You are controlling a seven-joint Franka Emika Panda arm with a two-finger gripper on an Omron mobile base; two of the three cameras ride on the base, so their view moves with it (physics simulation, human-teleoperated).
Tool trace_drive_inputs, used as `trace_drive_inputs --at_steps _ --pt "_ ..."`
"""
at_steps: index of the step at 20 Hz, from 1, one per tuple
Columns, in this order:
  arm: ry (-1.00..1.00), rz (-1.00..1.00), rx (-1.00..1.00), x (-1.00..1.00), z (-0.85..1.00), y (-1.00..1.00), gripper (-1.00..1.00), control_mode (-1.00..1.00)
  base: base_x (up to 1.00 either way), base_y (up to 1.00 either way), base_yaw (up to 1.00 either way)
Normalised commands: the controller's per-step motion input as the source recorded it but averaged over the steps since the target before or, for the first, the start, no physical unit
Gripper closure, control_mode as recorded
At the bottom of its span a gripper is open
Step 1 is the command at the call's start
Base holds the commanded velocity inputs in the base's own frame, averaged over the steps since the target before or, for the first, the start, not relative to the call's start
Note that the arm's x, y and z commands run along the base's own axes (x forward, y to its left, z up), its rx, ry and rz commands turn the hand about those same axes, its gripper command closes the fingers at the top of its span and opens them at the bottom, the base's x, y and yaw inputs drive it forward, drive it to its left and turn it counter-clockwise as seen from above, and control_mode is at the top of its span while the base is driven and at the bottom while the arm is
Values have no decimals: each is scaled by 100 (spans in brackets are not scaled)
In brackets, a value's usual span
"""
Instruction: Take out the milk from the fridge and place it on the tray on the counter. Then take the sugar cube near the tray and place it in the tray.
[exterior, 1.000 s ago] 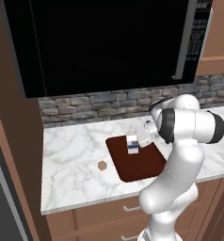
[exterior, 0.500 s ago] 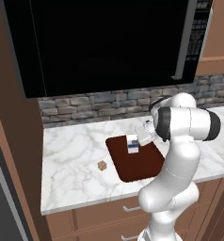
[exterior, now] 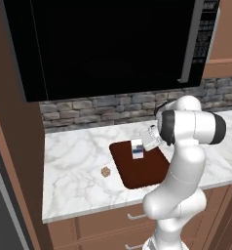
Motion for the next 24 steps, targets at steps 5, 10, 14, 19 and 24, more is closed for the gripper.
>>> trace_drive_inputs --at_steps 5,10,14,19,24 --pt "-1 0 0 -12 -45 0 -100 -100 0 0 0" --pt "-13 0 3 -27 0 -12 -100 -100 0 0 0" --pt "-8 0 6 -26 12 -11 -100 -100 0 0 0" --pt "-1 0 1 -3 9 0 -100 -100 0 0 0" --pt "-9 0 4 -1 50 -11 -100 -100 0 0 0"
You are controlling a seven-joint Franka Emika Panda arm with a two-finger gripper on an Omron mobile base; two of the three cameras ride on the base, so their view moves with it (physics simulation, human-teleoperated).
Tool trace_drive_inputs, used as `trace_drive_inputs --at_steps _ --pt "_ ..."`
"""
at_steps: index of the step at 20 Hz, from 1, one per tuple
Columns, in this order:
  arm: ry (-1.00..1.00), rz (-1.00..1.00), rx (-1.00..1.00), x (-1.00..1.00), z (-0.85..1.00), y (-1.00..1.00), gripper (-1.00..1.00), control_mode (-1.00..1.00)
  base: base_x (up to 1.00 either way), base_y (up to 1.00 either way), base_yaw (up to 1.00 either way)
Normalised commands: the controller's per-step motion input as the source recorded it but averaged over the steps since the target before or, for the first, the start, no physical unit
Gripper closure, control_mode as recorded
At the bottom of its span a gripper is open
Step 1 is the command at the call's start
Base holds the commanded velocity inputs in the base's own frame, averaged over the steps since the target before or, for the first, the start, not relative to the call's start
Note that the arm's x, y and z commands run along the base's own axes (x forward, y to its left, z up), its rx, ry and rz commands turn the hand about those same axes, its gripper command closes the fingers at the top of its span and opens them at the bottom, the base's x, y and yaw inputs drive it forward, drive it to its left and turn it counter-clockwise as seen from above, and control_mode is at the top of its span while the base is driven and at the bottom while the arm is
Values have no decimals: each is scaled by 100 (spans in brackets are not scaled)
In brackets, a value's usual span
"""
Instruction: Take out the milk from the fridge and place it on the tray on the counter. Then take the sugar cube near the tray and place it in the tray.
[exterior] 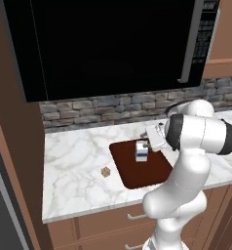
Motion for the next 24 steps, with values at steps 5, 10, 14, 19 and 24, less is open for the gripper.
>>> trace_drive_inputs --at_steps 5,10,14,19,24 --pt "-16 0 7 -2 61 -33 -100 -100 0 0 0" --pt "-13 0 6 -26 43 -41 -100 -100 0 0 0" --pt "-10 0 3 -49 37 -46 -100 -100 0 0 0" --pt "-11 0 1 -72 54 -14 -100 -100 0 0 0" --pt "-8 0 0 -99 56 0 -100 -100 0 0 0"
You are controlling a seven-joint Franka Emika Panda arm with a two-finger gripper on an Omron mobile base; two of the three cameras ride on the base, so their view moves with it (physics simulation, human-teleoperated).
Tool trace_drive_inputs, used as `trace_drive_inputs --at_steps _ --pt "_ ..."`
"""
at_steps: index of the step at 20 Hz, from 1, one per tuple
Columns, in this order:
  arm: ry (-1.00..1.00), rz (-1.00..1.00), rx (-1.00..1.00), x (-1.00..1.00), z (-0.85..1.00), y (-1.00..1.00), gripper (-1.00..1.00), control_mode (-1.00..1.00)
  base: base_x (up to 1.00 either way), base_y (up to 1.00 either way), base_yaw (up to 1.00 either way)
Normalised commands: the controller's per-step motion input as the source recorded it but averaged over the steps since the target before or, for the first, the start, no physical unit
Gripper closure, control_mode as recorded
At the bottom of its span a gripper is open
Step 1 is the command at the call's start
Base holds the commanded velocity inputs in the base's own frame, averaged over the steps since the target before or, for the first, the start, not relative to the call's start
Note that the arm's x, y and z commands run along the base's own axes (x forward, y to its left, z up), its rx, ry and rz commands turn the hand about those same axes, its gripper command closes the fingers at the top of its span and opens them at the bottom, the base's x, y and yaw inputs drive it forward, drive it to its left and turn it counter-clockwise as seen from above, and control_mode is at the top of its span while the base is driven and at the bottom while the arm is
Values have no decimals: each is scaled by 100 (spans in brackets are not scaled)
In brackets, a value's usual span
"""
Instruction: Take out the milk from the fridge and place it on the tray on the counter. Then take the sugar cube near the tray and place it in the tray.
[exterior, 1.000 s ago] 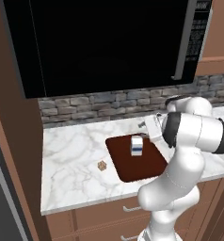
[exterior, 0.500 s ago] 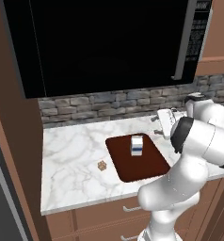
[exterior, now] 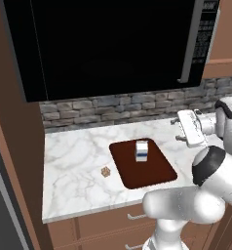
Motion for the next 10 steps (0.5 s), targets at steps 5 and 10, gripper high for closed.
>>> trace_drive_inputs --at_steps 5,10 --pt "-1 -4 -4 -100 52 5 -100 -100 0 0 0" --pt "0 -10 -16 -100 19 39 -100 -100 0 0 0"
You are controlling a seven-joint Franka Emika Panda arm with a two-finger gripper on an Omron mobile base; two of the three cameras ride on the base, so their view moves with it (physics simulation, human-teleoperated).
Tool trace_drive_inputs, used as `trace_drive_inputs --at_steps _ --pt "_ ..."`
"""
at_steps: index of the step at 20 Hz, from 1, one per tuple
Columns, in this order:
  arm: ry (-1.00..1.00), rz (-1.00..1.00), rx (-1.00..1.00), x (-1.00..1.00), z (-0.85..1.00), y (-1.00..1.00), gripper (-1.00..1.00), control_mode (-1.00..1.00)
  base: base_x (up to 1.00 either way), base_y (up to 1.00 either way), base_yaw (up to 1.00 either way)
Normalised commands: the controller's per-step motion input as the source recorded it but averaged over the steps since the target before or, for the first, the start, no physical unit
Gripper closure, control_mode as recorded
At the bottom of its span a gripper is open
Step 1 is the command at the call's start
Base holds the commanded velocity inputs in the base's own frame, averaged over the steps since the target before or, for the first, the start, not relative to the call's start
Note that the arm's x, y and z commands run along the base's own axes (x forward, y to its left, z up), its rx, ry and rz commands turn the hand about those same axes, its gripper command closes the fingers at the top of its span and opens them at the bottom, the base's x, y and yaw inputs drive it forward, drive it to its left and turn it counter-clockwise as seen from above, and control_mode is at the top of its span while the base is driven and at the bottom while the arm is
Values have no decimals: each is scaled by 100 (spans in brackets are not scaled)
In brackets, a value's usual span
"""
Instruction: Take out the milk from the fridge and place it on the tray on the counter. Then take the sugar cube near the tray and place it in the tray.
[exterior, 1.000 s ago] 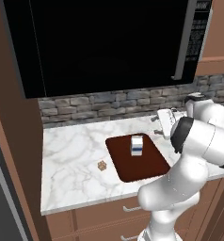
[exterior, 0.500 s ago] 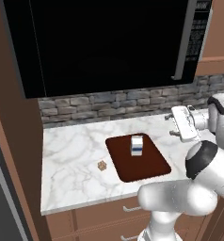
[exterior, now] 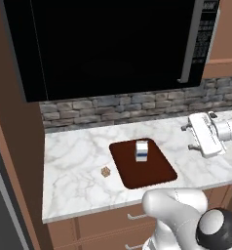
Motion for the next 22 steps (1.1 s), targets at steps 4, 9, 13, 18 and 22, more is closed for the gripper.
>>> trace_drive_inputs --at_steps 4,9,13,18,22 --pt "-10 -22 -28 -67 9 82 -100 -100 0 0 0" --pt "-17 -33 -33 -19 22 94 -100 -100 0 0 0" --pt "-2 -31 -36 -31 16 77 -100 -100 0 0 0" --pt "9 -27 -40 -4 0 72 -100 -100 0 0 0" --pt "29 -10 -33 4 -1 61 -100 -100 0 0 0"
